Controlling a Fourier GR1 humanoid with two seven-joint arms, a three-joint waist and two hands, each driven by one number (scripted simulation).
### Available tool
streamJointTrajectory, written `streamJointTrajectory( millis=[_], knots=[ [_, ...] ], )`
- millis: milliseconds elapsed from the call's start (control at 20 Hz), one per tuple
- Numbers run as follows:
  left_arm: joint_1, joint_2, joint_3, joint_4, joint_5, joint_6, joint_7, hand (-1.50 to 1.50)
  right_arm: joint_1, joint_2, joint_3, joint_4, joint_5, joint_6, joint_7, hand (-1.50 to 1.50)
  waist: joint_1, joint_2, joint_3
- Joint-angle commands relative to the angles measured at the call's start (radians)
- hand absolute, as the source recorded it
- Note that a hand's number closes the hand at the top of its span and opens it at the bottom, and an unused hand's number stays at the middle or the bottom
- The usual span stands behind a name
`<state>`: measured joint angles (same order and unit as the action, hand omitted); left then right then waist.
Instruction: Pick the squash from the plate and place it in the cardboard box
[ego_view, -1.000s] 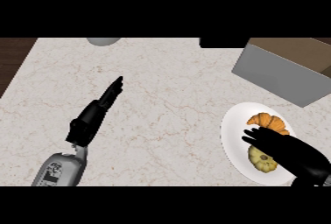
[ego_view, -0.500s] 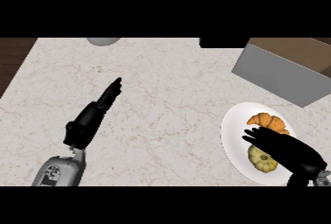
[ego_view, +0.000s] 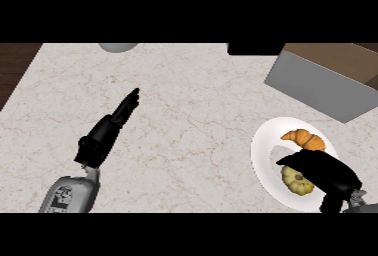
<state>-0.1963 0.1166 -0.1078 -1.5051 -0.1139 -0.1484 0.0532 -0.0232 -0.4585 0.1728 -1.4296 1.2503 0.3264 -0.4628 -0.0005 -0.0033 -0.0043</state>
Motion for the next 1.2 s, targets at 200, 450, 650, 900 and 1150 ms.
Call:
streamJointTrajectory(
  millis=[200, 450, 650, 900, 1150],
  knots=[
    [-0.02, -0.071, -0.048, -0.035, -0.059, 0.044, 0.061, 0.0, -0.022, 0.026, 0.008, 0.118, 0.069, -0.121, -0.061, 1.5, 0.0, 0.003, 0.005],
    [0.014, -0.013, -0.01, -0.04, -0.028, -0.006, 0.013, 0.0, -0.12, 0.211, -0.143, 0.075, 0.03, -0.036, 0.29, 1.5, 0.01, 0.001, 0.004],
    [0.009, -0.023, -0.006, -0.018, -0.02, -0.003, 0.018, 0.0, -0.168, 0.388, -0.276, 0.081, 0.043, -0.117, 0.622, 1.5, 0.005, 0.006, 0.004],
    [0.021, -0.015, -0.004, -0.055, 0.004, -0.03, 0.033, 0.0, -0.304, 0.454, -0.232, 0.067, 0.181, -0.266, 0.882, 1.5, 0.022, 0.003, 0.004],
    [0.043, 0.007, 0.031, -0.007, -0.003, -0.031, -0.05, 0.0, -0.353, 0.457, -0.172, -0.06, 0.235, -0.23, 0.968, 1.5, -0.001, 0.002, 0.003]
  ],
)
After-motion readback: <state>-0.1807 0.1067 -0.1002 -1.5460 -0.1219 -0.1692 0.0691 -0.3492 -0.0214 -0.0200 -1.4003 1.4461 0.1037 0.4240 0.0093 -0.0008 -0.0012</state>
